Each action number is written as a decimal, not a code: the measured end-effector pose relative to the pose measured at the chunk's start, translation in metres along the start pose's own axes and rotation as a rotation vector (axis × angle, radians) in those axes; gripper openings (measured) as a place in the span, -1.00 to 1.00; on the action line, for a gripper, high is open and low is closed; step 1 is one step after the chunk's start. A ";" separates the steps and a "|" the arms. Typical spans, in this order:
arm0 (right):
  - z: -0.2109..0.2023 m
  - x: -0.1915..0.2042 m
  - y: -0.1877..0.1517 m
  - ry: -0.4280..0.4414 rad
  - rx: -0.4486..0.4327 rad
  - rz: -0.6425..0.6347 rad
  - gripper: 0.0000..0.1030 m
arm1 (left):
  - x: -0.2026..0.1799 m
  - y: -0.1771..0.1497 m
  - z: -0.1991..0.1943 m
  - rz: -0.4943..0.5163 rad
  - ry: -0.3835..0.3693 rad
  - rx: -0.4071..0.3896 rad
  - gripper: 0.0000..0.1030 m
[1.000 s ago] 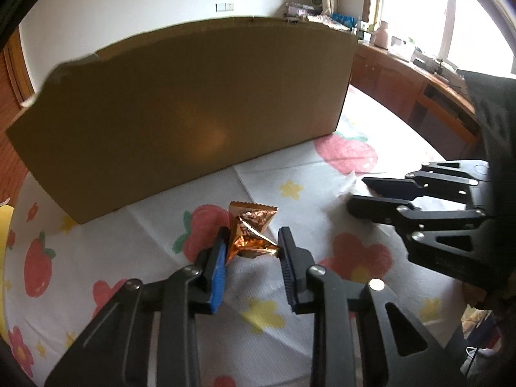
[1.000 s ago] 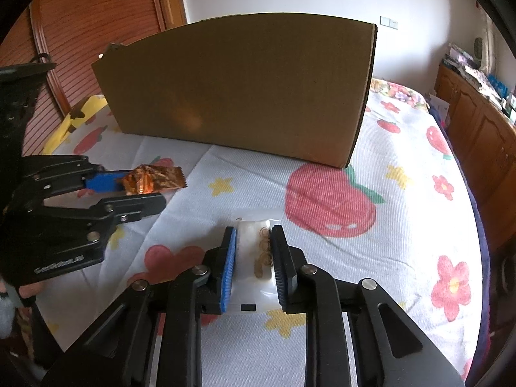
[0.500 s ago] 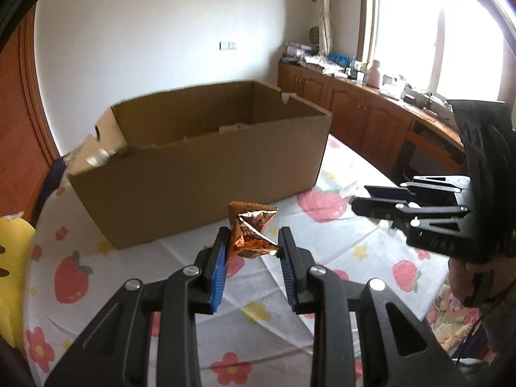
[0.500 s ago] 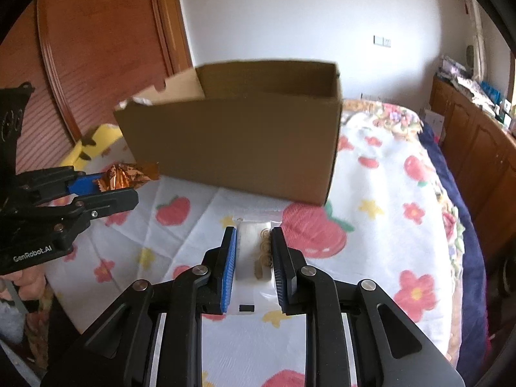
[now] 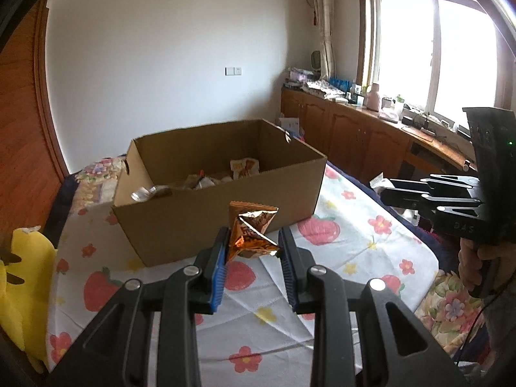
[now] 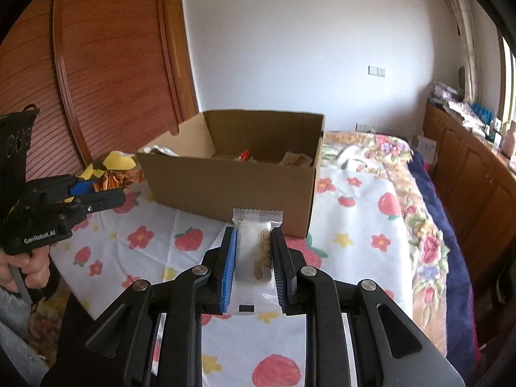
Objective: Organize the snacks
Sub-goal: 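Lift both held snacks and carry them over the cardboard box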
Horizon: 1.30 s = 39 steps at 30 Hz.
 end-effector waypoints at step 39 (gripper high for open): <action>0.079 0.017 0.077 0.117 -0.060 -0.094 -0.62 | 0.078 0.058 0.057 -0.080 0.127 -0.072 -0.45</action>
Point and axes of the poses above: each gripper's, at about its wrist camera, not at the fingertips, and z roughly the way its jaws point, x to its left, y to its top, the point moved 1 cm from there along z, roughly the way its jaws point, and after that the axes turned 3 degrees about y, right-handed, at the moved point
